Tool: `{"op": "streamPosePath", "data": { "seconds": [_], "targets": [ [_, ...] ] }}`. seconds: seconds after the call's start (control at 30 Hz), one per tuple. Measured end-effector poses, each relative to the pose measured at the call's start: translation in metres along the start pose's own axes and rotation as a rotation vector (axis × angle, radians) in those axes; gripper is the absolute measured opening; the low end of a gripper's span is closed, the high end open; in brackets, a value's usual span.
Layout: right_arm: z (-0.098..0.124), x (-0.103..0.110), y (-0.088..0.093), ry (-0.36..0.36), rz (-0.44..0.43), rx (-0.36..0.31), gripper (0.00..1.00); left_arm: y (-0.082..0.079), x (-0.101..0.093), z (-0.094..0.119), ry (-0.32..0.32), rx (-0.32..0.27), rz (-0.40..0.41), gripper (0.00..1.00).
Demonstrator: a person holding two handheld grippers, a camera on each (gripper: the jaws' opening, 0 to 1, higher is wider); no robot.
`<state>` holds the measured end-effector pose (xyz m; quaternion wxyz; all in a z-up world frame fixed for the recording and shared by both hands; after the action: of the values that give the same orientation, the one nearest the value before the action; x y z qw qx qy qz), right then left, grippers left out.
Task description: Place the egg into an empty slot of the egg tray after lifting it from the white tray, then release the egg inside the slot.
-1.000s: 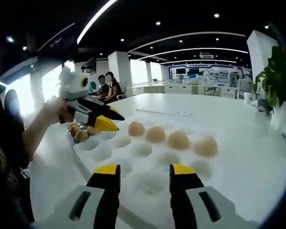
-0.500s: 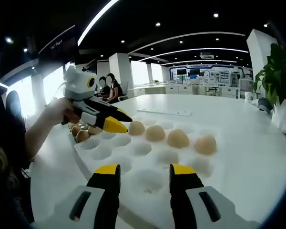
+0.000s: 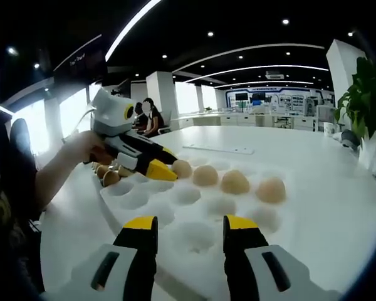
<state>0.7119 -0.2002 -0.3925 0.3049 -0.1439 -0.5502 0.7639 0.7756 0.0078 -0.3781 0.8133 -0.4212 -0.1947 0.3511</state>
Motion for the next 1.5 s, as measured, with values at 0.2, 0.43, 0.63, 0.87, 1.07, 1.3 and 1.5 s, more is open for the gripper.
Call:
{"op": "streamPosePath", "data": {
  "seconds": [0.2,0.43,0.63,0.87,1.07,1.3,1.5],
  "targets": [
    [-0.0002,0.0022,0.0017,-0.006,0.006,-0.006,0.43,0.0018,0.0003,-0.0036,-0.006,-0.003,0.011,0.34],
    [-0.0016,0.0008,0.0020,-0.009,0.008,-0.012,0.43,-0.0009,0.0047,-0.0054,-0.029,-0.002,-0.003,0.26],
    [-0.0018,0.0012,0.0025,-0.009,0.013,-0.017,0.43,0.0009,0.0041,-0.0046,-0.027,-0.003,0.000,0.26],
    [-0.0025,0.0001,0.0022,-0.009,0.013,-0.019,0.43,0.0007,0.0046,-0.0055,-0.025,-0.001,0.015,0.26],
    [-0.0032,-0.0001,0.0022,-0.010,0.019,-0.020,0.43,0.0021,0.0039,-0.0032,-0.026,0.002,-0.002,0.26],
    [-0.0034,-0.0010,0.0022,-0.010,0.020,-0.020,0.44,0.0005,0.0054,-0.0045,-0.029,-0.002,-0.007,0.26],
    [-0.0028,0.0007,0.0031,-0.010,0.021,-0.024,0.43,0.0004,0.0043,-0.0003,-0.029,-0.013,-0.013,0.26]
  ]
}}
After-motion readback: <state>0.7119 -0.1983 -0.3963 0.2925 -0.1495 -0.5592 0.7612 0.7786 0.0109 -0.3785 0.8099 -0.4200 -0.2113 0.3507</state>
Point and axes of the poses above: the point that each gripper's makers call its tool centre point, and the gripper's own axes: z roughly backward along the fingers, x roughly to its left, y roughly out of its underside, the point moved 8 cm from there along z, roughly backward along the fingers, and after that the axes turned 3 degrees about x, right-handed, at the moved point
